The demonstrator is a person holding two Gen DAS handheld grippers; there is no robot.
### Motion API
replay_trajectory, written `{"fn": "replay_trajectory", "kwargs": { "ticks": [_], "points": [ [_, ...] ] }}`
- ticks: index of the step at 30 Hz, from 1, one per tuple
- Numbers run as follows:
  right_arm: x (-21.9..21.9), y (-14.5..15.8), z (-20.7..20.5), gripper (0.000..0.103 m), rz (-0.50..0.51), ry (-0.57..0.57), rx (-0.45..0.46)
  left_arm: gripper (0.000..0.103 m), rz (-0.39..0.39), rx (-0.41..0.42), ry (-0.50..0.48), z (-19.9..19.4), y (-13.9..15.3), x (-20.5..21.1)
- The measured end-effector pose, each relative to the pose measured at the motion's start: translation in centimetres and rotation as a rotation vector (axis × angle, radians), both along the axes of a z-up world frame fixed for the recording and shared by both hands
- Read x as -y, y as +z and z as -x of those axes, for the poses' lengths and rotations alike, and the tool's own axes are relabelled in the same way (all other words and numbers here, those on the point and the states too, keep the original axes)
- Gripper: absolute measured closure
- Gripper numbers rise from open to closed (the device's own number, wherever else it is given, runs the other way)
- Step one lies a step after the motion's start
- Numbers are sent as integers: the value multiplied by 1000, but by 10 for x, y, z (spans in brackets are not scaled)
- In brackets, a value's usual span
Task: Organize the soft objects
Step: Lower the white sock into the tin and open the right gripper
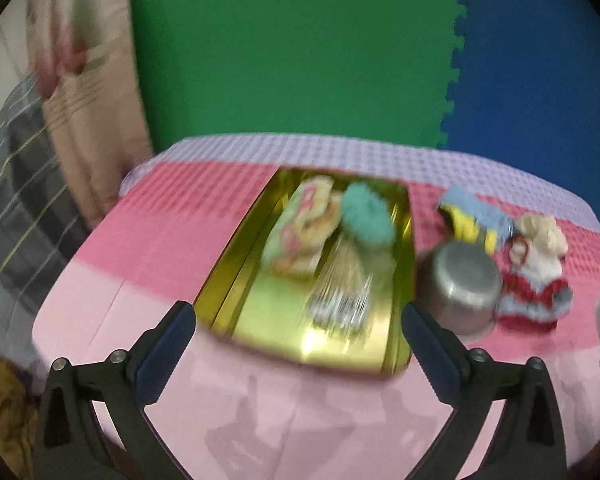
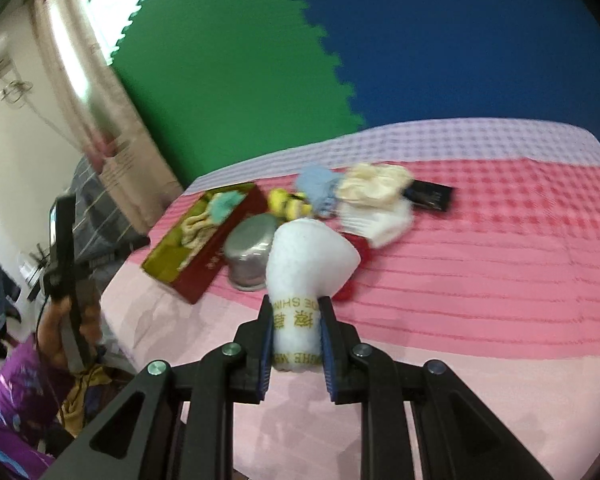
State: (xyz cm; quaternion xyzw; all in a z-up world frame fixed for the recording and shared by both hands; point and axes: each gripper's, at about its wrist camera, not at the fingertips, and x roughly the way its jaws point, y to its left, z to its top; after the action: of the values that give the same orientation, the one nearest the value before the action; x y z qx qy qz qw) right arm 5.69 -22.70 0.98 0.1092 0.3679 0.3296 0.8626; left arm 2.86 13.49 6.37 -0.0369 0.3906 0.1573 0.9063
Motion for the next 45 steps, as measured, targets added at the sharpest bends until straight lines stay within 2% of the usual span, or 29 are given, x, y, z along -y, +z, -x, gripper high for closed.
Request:
{"fn": "replay_trajectory", "kwargs": {
  "ticks": [6,10,17,23,31,40,45],
  "points": [
    [-69,26,-11,83,-50,157,41,1,79,-85,103,41,-26,-21],
    [-139,34,-35,83,-95,278,14,1,77,-88,150,50,-28,-35],
    [-265,7,-80,82,-72,386,-124,1,47,-121,181,48,-28,-52],
    [-330,-16,-93,82,15,407,-160,1,26,-138,177,46,-32,-57],
    [-364,-33,-95,79,109,421,-134,1,51,-185,171,43,-41,-61],
    [-371,-38,-98,75,114,412,-124,1,82,-207,176,42,-45,-65],
    [-368,-33,-96,65,110,409,-101,1,79,-213,174,41,-46,-62]
  ]
}}
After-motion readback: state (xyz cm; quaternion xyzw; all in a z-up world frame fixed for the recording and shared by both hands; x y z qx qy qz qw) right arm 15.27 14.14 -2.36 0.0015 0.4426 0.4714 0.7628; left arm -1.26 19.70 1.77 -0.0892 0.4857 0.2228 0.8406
